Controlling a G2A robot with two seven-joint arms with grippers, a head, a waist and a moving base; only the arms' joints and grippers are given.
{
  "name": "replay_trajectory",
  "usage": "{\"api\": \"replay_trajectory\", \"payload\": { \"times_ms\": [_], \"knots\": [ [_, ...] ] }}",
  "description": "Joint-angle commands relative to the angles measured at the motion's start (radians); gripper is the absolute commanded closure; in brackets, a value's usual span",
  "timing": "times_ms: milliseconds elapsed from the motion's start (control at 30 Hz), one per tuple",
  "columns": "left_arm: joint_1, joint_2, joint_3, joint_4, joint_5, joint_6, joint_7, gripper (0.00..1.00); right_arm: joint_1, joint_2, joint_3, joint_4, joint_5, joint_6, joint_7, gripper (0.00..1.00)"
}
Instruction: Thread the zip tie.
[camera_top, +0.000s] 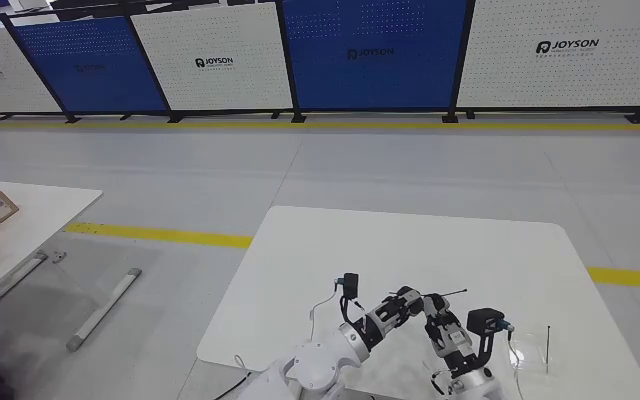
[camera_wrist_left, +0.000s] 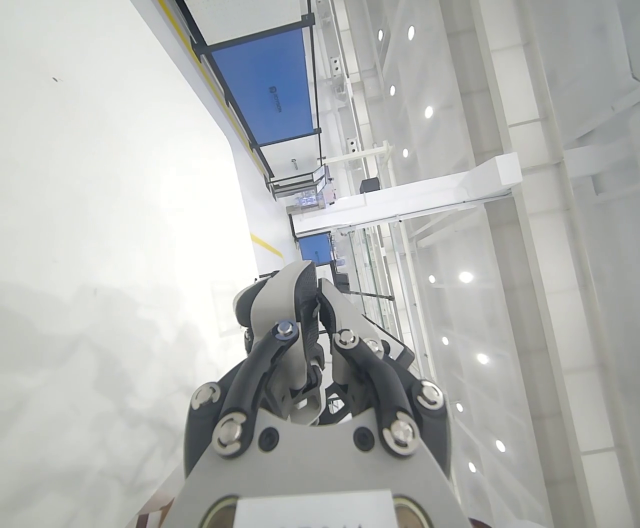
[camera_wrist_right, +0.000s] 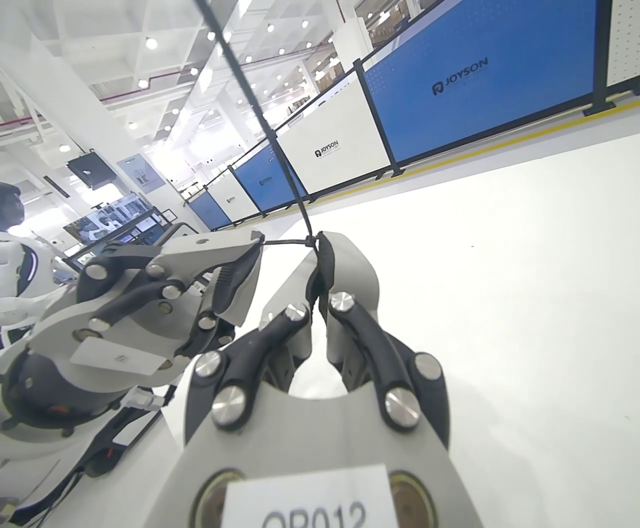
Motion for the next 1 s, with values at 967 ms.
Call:
{"api": "replay_trajectory", "payload": {
  "times_ms": [967],
  "knots": [
    [0.003,-0.002,0.005,-0.008,0.005,-0.029,-0.002,1.0,-0.009,0.001,0.017,-0.003,0.008,-0.013,-0.005,0.86]
  ]
}}
